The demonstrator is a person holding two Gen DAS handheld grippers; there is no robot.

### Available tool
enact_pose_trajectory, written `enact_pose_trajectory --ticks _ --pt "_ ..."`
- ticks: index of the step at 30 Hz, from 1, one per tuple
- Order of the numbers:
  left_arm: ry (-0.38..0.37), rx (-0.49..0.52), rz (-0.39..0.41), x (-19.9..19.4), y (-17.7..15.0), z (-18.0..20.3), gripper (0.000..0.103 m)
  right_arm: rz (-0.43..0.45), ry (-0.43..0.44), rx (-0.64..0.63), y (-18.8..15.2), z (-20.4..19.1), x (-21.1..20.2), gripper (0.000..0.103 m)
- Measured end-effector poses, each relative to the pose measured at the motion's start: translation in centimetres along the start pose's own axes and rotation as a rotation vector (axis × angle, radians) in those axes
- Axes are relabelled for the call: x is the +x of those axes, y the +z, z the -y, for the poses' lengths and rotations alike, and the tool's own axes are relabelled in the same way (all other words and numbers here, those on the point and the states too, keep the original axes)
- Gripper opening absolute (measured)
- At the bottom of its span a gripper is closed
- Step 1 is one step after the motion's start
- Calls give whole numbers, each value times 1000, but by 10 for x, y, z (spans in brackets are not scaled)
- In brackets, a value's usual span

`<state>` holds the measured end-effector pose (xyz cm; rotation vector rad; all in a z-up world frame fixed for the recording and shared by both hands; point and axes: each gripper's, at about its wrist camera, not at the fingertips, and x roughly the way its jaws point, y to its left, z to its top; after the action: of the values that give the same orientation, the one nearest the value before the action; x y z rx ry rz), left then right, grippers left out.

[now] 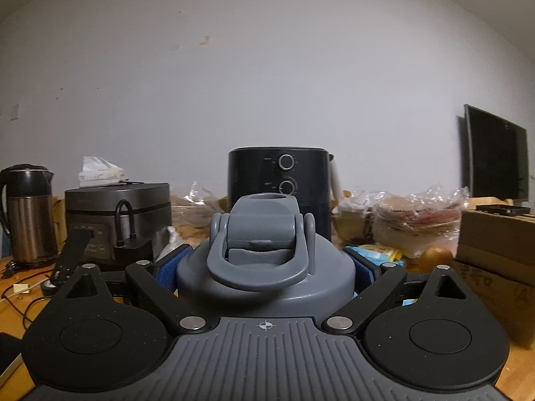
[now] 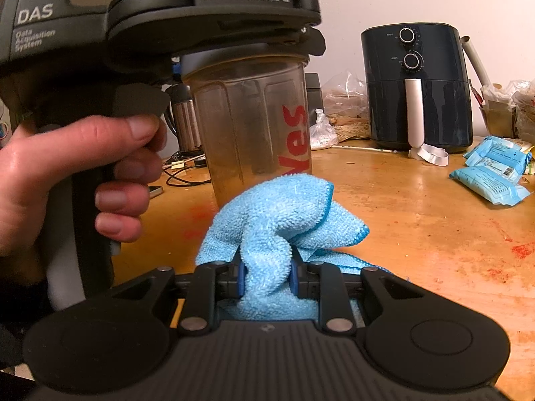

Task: Clean container
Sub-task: 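Rub the cloth along the bottle side with right tool while left tool turns bottle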

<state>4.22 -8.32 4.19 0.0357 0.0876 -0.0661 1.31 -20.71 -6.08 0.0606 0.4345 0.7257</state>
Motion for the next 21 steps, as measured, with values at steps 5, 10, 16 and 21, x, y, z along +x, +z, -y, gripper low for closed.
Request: enact_pose_trajectory --ticks 5,10,16,21 --pt "-57 4 5 1 -1 -6 95 1 -4 -4 0 -1 -1 17" --pt "-137 12 5 3 -2 -15 95 2 -7 -7 0 -1 -1 18" --pt "-205 18 6 5 -3 -20 95 4 -12 -9 0 -2 -3 18" --pt "-262 22 11 7 -4 -25 95 4 -16 -8 1 -3 -4 19"
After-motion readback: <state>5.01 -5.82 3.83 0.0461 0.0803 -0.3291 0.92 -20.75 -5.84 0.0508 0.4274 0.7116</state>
